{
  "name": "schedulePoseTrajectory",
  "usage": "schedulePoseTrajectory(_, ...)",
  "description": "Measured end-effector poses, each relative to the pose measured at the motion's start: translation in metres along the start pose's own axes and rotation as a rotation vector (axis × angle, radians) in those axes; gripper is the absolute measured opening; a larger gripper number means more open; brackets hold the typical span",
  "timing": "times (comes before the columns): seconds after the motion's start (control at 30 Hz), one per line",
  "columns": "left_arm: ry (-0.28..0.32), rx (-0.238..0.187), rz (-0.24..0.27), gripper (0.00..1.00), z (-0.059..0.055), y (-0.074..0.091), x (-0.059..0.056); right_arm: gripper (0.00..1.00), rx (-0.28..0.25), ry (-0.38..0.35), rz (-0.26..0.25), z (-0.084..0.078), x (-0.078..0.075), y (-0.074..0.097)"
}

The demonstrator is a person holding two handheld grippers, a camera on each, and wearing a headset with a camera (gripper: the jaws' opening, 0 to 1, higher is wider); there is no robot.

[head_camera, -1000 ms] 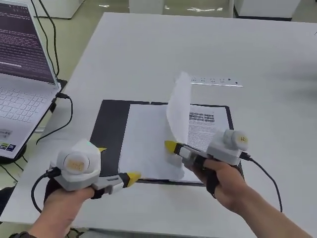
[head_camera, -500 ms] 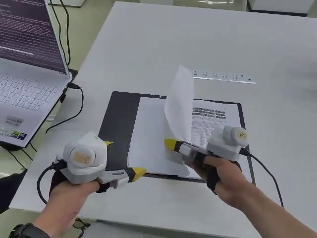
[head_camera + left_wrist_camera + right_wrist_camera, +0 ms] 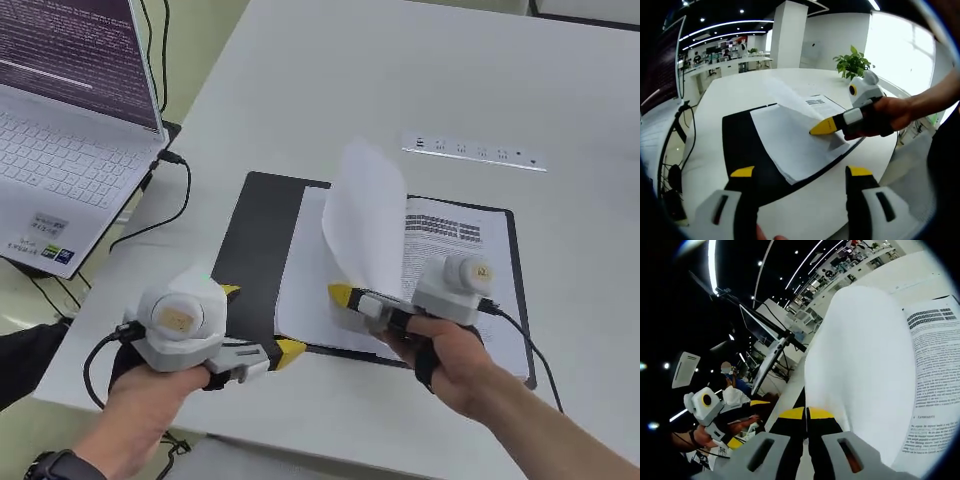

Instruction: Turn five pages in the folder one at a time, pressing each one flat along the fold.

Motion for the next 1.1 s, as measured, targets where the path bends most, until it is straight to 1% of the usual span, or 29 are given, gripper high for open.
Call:
schedulePoseTrajectory(0.07, 0.009, -0.001, 0.001, 0.71, -0.001, 0.000, 0.002, 0.00, 0.006, -0.004, 0.003, -0.001, -0.001, -0.006)
schedulePoseTrajectory(0.2, 0.021, -0.003, 0.006, 0.71, -0.004, 0.004, 0.006, 0.00, 0.015, -0.016, 0.013, -0.002, 0.001, -0.016)
schedulePoseTrajectory(0.27, 0.026, -0.002, 0.009, 0.71, -0.006, 0.006, 0.008, 0.00, 0.030, -0.022, 0.014, -0.005, 0.001, -0.021)
schedulePoseTrajectory(0.3, 0.030, -0.002, 0.009, 0.71, -0.008, 0.007, 0.009, 0.00, 0.049, -0.033, 0.013, -0.008, 0.002, -0.023)
schedulePoseTrajectory(0.43, 0.031, 0.000, 0.015, 0.71, -0.009, 0.009, 0.013, 0.00, 0.064, -0.030, 0.008, -0.014, 0.004, -0.031)
schedulePoseTrajectory(0.57, 0.039, -0.008, 0.027, 0.71, -0.009, 0.012, 0.016, 0.00, 0.077, -0.041, -0.020, -0.020, -0.001, -0.037)
schedulePoseTrajectory(0.67, 0.050, -0.014, 0.034, 0.70, -0.009, 0.014, 0.017, 0.00, 0.098, -0.086, -0.060, -0.025, -0.009, -0.042)
schedulePoseTrajectory(0.77, 0.055, -0.021, 0.043, 0.70, -0.008, 0.016, 0.018, 0.00, 0.097, -0.098, -0.072, -0.028, -0.013, -0.048)
schedulePoseTrajectory(0.8, 0.057, -0.022, 0.045, 0.70, -0.008, 0.017, 0.019, 0.00, 0.103, -0.100, -0.090, -0.028, -0.013, -0.049)
schedulePoseTrajectory(0.83, 0.061, -0.024, 0.047, 0.70, -0.009, 0.017, 0.019, 0.00, 0.104, -0.099, -0.095, -0.028, -0.012, -0.049)
schedulePoseTrajectory(0.9, 0.071, -0.027, 0.050, 0.70, -0.010, 0.018, 0.020, 0.01, 0.115, -0.123, -0.119, -0.031, -0.017, -0.052)
schedulePoseTrajectory(0.93, 0.078, -0.030, 0.050, 0.70, -0.011, 0.019, 0.019, 0.01, 0.120, -0.136, -0.119, -0.033, -0.017, -0.054)
schedulePoseTrajectory(1.0, 0.090, -0.035, 0.054, 0.70, -0.013, 0.021, 0.018, 0.01, 0.116, -0.131, -0.110, -0.035, -0.013, -0.056)
schedulePoseTrajectory(1.03, 0.093, -0.034, 0.057, 0.70, -0.013, 0.020, 0.018, 0.06, 0.121, -0.105, -0.111, -0.036, -0.013, -0.058)
schedulePoseTrajectory(1.1, 0.093, -0.031, 0.060, 0.70, -0.013, 0.021, 0.019, 0.10, 0.120, -0.105, -0.102, -0.037, -0.009, -0.059)
Point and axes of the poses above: the centre of the closed fingertips' face, and the gripper's own axes: y roughly backward along the fingers, x roughly to its left, z roughly out of its top, the point moved 9 cm from there along y, roughly backward along the fingers, and after that the axes turned 1 degree about -z, right-handed, at the moved point
